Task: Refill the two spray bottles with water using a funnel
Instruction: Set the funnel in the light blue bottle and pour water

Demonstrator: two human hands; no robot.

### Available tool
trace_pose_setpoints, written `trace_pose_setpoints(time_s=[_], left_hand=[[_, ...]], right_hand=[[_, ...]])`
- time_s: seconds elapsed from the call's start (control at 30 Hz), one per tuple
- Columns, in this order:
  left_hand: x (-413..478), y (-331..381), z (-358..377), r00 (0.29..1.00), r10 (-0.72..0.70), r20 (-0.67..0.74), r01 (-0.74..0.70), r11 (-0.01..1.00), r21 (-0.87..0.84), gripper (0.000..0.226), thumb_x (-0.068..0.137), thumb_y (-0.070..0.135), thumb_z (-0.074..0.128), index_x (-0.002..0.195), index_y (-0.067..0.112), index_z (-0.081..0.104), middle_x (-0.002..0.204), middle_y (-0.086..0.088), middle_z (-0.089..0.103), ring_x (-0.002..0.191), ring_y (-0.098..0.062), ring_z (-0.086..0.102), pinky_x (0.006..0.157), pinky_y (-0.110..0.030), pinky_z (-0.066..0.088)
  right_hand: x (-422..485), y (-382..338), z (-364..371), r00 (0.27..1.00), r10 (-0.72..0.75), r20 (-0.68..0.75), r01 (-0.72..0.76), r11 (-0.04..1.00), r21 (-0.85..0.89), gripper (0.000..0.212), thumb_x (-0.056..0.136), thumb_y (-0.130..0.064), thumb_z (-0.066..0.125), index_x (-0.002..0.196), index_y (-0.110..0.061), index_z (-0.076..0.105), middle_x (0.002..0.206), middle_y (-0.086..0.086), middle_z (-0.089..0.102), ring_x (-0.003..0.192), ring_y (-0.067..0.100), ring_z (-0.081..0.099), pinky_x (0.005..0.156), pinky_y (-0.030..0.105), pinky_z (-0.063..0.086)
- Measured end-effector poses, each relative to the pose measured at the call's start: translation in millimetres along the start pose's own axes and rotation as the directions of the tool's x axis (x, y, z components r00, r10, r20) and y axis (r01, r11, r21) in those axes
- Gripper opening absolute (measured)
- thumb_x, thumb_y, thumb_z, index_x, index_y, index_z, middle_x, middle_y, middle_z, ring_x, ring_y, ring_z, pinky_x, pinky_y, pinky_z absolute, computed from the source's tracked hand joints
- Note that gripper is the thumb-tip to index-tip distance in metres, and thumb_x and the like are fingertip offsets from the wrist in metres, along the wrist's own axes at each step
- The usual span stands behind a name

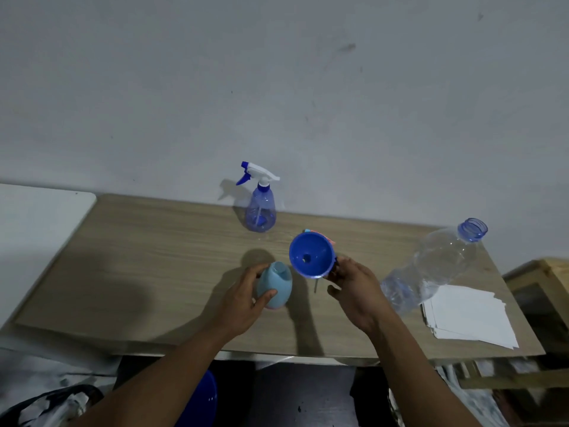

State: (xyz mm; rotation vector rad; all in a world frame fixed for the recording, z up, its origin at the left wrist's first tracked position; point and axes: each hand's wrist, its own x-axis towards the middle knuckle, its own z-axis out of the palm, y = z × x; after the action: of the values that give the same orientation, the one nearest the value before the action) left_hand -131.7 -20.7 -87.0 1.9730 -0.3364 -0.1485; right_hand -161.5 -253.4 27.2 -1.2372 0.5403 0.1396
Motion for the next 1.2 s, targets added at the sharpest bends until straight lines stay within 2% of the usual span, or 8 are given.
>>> trace_pose_setpoints(time_s=[0.13,0.3,0.43,0.57,0.7,0.9,1.1,1.2], left_hand=[[0.4,-6.9,4.1,0.999,-0.046,-0.001,0.046,0.998,-0.042,0.058,0.084,0.063,0.064,0.134,0.043,0.043,0.135,0.018,0.051,0.124,-0.010,0.053,0.092,-0.049,0.055],[1.4,-6.4,4.8,0.998,-0.066,0.011,0.067,0.995,-0.078,0.057,0.084,0.061,0.066,0.133,0.048,0.041,0.134,0.016,0.053,0.121,-0.011,0.057,0.093,-0.049,0.055],[0.8,-5.6,5.2,0.997,-0.081,0.018,0.082,0.993,-0.084,0.056,0.084,0.060,0.065,0.133,0.051,0.040,0.131,0.015,0.055,0.116,-0.011,0.061,0.089,-0.049,0.057],[-0.2,-2.1,6.2,0.998,-0.065,0.010,0.066,0.997,-0.050,0.055,0.085,0.059,0.062,0.133,0.048,0.038,0.133,0.013,0.054,0.122,-0.005,0.055,0.094,-0.043,0.055],[-1.9,-0.5,6.0,0.997,-0.079,0.002,0.079,0.995,-0.066,0.055,0.086,0.054,0.064,0.134,0.050,0.037,0.136,0.013,0.053,0.125,-0.003,0.052,0.096,-0.042,0.054],[-4.0,3.1,8.2,0.997,-0.080,-0.021,0.078,0.994,-0.075,0.054,0.091,0.035,0.067,0.137,0.037,0.040,0.135,0.014,0.052,0.125,-0.001,0.051,0.092,-0.026,0.052],[-4.6,-0.7,11.0,0.995,-0.088,-0.040,0.084,0.991,-0.104,0.056,0.090,0.031,0.069,0.140,0.027,0.043,0.138,0.015,0.052,0.126,0.001,0.049,0.096,-0.037,0.054],[-5.2,-0.9,13.2,0.994,-0.103,-0.048,0.094,0.984,-0.152,0.055,0.090,0.028,0.069,0.139,0.029,0.044,0.136,0.019,0.051,0.125,0.003,0.049,0.097,-0.039,0.053]], right_hand=[[8.1,-4.0,18.0,0.986,0.146,0.075,-0.155,0.977,0.143,0.023,0.103,-0.020,0.040,0.099,-0.015,0.062,0.073,0.002,0.060,0.068,0.015,0.052,0.065,0.030,0.036],[11.8,-1.6,27.0,0.971,0.212,0.109,-0.223,0.970,0.101,0.022,0.102,-0.021,0.042,0.097,-0.014,0.062,0.074,0.002,0.057,0.067,0.014,0.052,0.063,0.029,0.036],[13.6,3.5,26.4,0.973,0.206,0.107,-0.210,0.977,0.026,0.021,0.101,-0.021,0.043,0.100,-0.015,0.064,0.077,0.002,0.060,0.066,0.013,0.052,0.063,0.029,0.036],[12.0,10.1,29.3,0.983,0.166,0.084,-0.161,0.985,-0.066,0.023,0.103,-0.020,0.047,0.095,-0.016,0.068,0.077,0.000,0.065,0.068,0.012,0.055,0.067,0.030,0.037],[10.1,15.6,32.4,0.986,0.160,0.049,-0.156,0.984,-0.084,0.022,0.103,-0.021,0.048,0.098,-0.014,0.068,0.078,0.001,0.067,0.072,0.013,0.057,0.071,0.032,0.038],[6.8,17.1,32.8,0.988,0.151,0.024,-0.148,0.985,-0.084,0.018,0.102,-0.021,0.051,0.096,-0.014,0.066,0.079,0.001,0.067,0.073,0.013,0.058,0.072,0.033,0.038],[7.3,20.7,29.8,0.990,0.141,0.027,-0.139,0.988,-0.066,0.019,0.102,-0.026,0.051,0.103,-0.014,0.066,0.081,0.002,0.071,0.071,0.011,0.059,0.074,0.034,0.037],[5.7,25.1,20.1,0.990,0.141,0.002,-0.141,0.990,-0.032,0.020,0.101,-0.027,0.051,0.103,-0.015,0.067,0.084,0.004,0.070,0.072,0.012,0.059,0.074,0.034,0.037]])
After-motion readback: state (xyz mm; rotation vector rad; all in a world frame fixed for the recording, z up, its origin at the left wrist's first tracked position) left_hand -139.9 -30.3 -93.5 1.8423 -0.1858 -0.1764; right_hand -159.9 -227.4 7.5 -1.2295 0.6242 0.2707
